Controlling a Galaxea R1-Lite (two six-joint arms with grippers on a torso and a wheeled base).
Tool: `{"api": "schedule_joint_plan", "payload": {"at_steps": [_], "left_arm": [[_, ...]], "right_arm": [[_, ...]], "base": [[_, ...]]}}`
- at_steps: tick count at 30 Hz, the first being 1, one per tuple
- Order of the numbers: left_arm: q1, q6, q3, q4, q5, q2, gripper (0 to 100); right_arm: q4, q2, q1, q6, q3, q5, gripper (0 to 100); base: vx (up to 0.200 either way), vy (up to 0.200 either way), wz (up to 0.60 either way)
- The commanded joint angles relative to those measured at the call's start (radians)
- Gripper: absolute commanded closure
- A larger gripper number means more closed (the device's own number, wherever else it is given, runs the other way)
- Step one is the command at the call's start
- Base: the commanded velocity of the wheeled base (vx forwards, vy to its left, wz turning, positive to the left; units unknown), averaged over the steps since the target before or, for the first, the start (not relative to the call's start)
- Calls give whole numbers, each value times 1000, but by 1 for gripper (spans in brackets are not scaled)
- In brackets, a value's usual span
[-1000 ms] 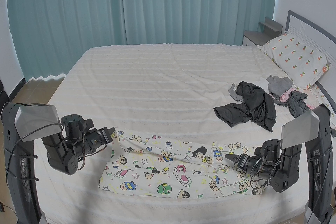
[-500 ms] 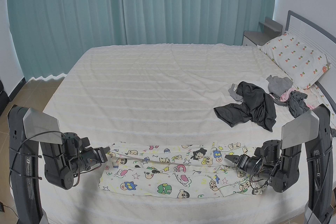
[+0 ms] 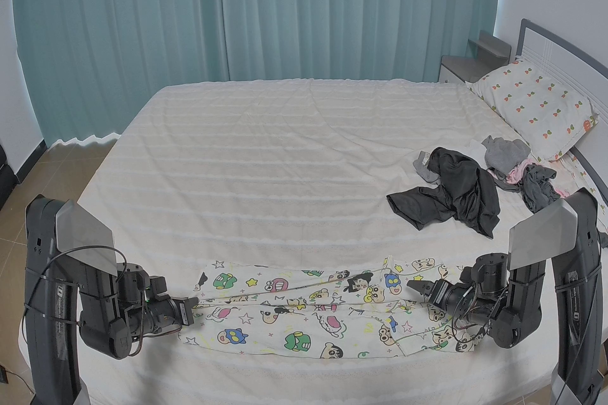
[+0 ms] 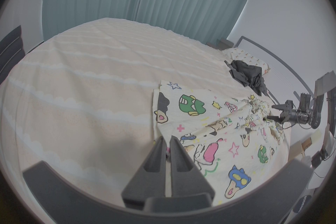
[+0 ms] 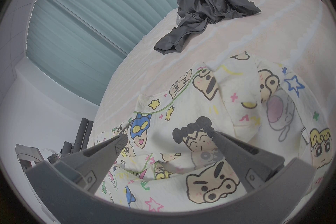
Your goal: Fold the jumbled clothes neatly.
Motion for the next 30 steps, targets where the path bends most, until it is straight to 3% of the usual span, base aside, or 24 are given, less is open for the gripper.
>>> {"api": "schedule_joint_plan", "payload": {"at_steps": [1,8,9,15,24,27,30], "left_arm": [[-1,11,9,-17,2,13,100],[-4,9,-1,-17,8,13,100],[-4,8,-3,-17,6,11,0],[-1,-8,-1,-17,8,8,0],[69,-135,28,-11,-6,-101,0],[48,-170,15,18,2,-107,0],[-38,-215,-37,164,40,-127,0]], "right_arm": [[4,-2,2,0,0,-1,0],[11,-6,7,0,6,-1,0],[11,-9,7,0,8,-1,0],[0,-32,5,0,42,-1,0],[-14,-103,2,-1,125,24,0],[-14,-118,0,-3,132,24,0],[-14,-175,2,-7,177,27,0]], "base": [[0,0,0],[0,0,0],[0,0,0],[0,0,0],[0,0,0],[0,0,0],[0,0,0]]}}
